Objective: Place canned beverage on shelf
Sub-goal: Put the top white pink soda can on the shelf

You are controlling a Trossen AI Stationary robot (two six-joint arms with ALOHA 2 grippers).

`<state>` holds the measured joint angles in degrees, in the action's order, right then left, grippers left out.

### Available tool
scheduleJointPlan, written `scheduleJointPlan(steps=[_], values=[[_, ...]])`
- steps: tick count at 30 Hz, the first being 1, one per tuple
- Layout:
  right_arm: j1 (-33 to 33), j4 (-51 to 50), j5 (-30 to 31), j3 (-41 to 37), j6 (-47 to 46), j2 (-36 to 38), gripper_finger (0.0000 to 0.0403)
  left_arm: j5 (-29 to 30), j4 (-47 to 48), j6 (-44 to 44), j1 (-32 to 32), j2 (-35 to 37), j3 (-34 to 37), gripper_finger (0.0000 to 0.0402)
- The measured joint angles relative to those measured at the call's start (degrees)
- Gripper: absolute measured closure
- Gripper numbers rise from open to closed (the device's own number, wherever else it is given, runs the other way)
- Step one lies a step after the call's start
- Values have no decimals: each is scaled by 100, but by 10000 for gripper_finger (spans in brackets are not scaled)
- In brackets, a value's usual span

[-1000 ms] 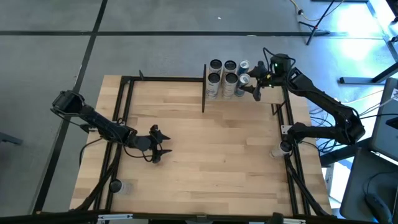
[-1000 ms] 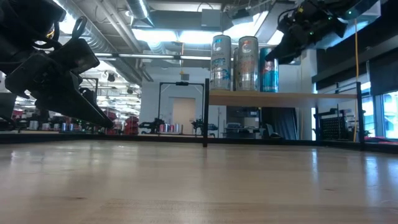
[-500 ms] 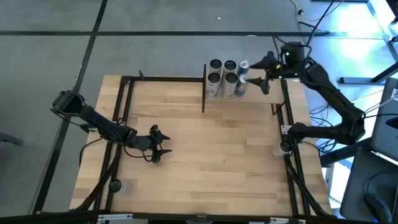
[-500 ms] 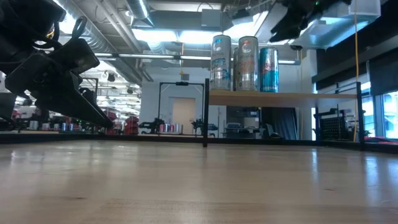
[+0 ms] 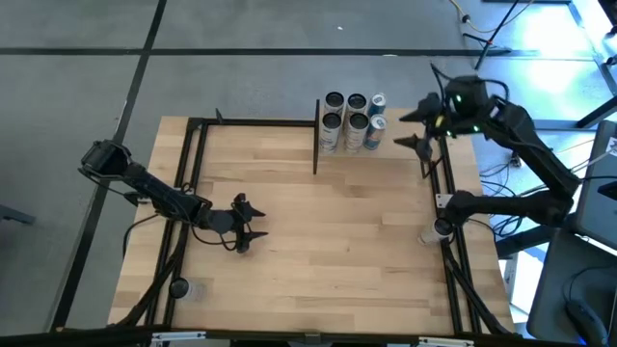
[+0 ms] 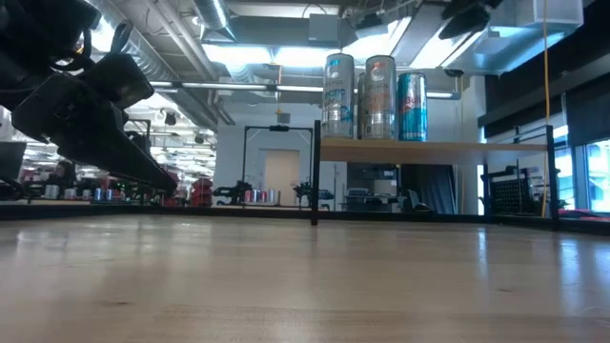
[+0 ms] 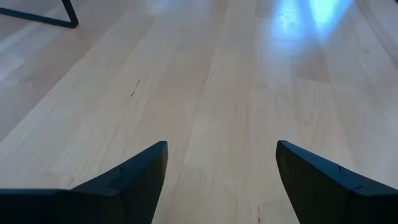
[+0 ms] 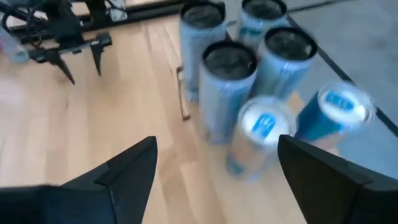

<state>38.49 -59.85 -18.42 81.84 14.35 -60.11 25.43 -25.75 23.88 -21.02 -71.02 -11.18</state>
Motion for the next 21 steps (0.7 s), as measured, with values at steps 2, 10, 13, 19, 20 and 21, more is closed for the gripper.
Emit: scheduleJointPlan(steps=[2, 10, 13, 19, 20, 21], values=[[-445, -224, 339, 3, -234, 170, 86, 2, -91, -4, -1, 0, -2, 117], [-2024, -690, 1258, -146, -1573, 849, 86, 17, -533, -507, -1, 0, -2, 117], [-2638, -699, 1554, -445, -2052, 945, 86, 42, -712, -502, 0, 0, -2, 117], [-3884, -862, 2404, -1124, -2988, 961, 86, 117, -1209, -449, -1, 0, -2, 117], [-4084, -909, 2506, -1198, -3142, 961, 86, 133, -1261, -400, -1, 0, -2, 117], [-4264, -975, 2602, -1255, -3310, 955, 86, 142, -1297, -347, 0, 0, -2, 117]])
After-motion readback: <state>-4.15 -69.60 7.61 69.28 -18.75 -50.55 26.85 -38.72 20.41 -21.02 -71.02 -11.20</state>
